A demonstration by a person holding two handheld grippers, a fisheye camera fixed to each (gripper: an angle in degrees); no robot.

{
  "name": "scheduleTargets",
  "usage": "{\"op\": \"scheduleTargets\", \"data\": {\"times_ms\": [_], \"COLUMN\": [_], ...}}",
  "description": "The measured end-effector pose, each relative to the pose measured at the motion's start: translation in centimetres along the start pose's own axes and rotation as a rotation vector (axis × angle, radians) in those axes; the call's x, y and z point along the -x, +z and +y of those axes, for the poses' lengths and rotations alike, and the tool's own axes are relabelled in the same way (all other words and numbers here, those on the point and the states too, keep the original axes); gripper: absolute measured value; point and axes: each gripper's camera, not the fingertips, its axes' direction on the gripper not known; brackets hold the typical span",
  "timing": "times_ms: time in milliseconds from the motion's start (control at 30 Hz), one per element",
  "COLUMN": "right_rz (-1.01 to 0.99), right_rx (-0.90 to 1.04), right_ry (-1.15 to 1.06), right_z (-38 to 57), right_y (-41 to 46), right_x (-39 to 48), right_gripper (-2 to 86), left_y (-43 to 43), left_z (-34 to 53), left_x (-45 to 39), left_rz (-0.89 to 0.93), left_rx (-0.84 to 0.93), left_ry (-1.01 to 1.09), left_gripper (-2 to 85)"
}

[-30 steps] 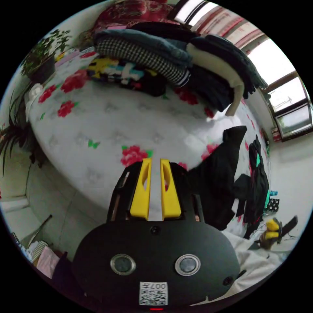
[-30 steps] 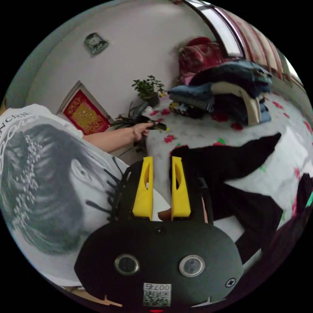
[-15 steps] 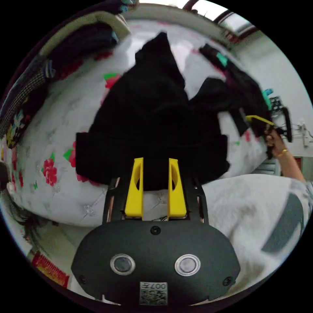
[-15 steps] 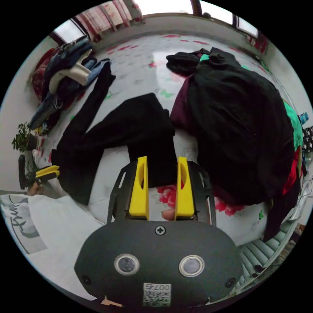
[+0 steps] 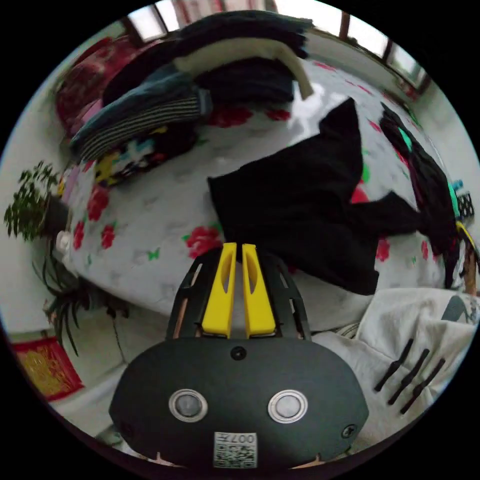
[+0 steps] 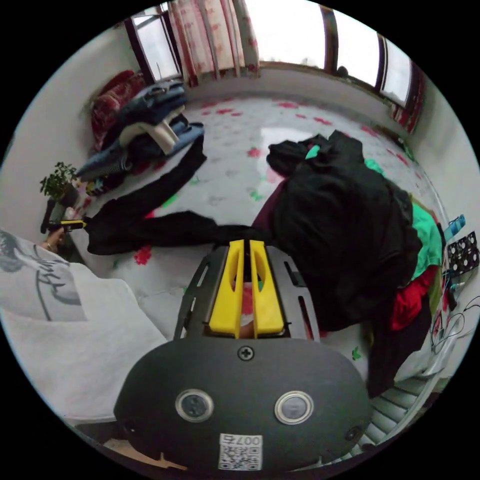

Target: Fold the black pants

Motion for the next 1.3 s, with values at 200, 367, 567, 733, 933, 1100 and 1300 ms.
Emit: {"op": "scheduleTargets", "data": {"times_ms": [200,367,567,733,933,1100,1300], "right_rz": [0.037,0.001,-0.072,-0.050,0.031,0.064,0.049], "right_rx": [0.000,0.049,0.158,0.319,0.413,0.449,0.261], "right_ry": [0.030,0.137,0.122,0.018,-0.049,-0.019,-0.073], "right_z": [0.8,2.0,1.4,1.8,4.2,3.9,1.8], "right_y": [-1.5,2.2,5.4,9.0,12.3,11.4,3.3], "right_x": [-2.9,-3.0,-3.3,-1.9,-0.4,-1.6,-3.0], "right_gripper": [0.0,0.9,3.3,5.9,6.3,2.1,0.1], "left_y": [0.4,0.2,-1.9,-4.8,-3.4,-2.9,-9.0], "left_z": [2.1,4.3,6.3,8.0,8.8,8.3,8.0], "left_x": [2.4,2.0,0.6,-2.1,-5.6,-5.3,0.0], "left_rz": [-0.004,0.006,0.031,0.046,0.064,0.107,0.058], "left_rx": [0.011,0.038,0.045,0.023,0.118,0.136,0.035], "left_ry": [-0.158,-0.216,-0.211,-0.166,-0.096,-0.119,-0.212], "left_gripper": [-0.8,-0.3,4.7,7.1,9.7,0.5,-0.8]}}
